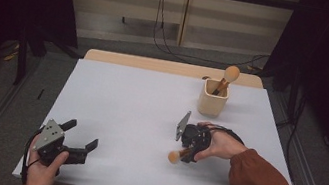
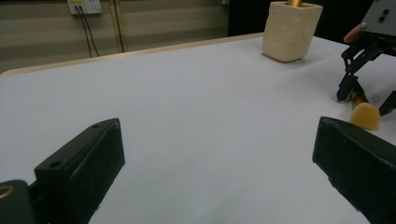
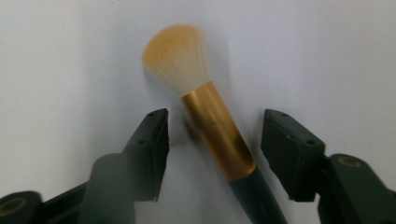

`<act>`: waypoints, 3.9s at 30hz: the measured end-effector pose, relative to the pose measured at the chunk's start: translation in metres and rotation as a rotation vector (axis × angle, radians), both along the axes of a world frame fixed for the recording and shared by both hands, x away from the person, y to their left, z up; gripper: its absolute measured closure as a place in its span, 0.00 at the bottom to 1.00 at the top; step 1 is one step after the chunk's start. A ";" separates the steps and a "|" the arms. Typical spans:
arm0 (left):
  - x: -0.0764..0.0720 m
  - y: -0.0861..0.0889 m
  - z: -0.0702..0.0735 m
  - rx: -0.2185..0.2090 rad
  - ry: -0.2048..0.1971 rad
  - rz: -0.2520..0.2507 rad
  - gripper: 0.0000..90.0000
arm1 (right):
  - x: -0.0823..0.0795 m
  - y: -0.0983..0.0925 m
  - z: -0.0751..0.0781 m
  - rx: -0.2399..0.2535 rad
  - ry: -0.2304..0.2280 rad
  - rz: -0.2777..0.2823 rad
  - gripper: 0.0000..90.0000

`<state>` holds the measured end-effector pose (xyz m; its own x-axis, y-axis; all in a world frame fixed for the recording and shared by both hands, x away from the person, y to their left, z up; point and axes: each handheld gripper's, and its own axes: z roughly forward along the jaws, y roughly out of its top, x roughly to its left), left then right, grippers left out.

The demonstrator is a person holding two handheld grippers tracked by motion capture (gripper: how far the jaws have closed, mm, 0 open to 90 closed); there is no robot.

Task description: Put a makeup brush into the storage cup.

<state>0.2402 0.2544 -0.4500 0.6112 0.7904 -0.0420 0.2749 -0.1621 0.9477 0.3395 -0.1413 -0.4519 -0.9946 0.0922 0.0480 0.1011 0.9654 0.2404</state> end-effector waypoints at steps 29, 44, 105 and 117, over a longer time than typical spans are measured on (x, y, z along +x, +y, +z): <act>0.000 0.000 0.000 -0.004 0.000 0.004 0.02 | -0.006 0.007 0.004 -0.040 0.005 0.015 0.82; 0.000 0.000 0.000 -0.003 -0.001 0.008 0.02 | 0.002 -0.012 0.022 0.069 -0.011 -0.079 0.82; 0.000 0.002 0.000 -0.016 0.005 0.031 0.02 | -0.007 -0.092 0.053 0.994 -0.372 -0.657 0.82; 0.000 0.002 0.000 -0.017 0.005 0.035 0.03 | -0.005 -0.094 0.073 1.057 -0.415 -0.662 0.82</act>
<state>0.2404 0.2566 -0.4498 0.5827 0.8106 -0.0582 0.2847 -0.1365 0.9489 0.3349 -0.2348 -0.3785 -0.7343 0.6713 0.1007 0.2155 0.0899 0.9724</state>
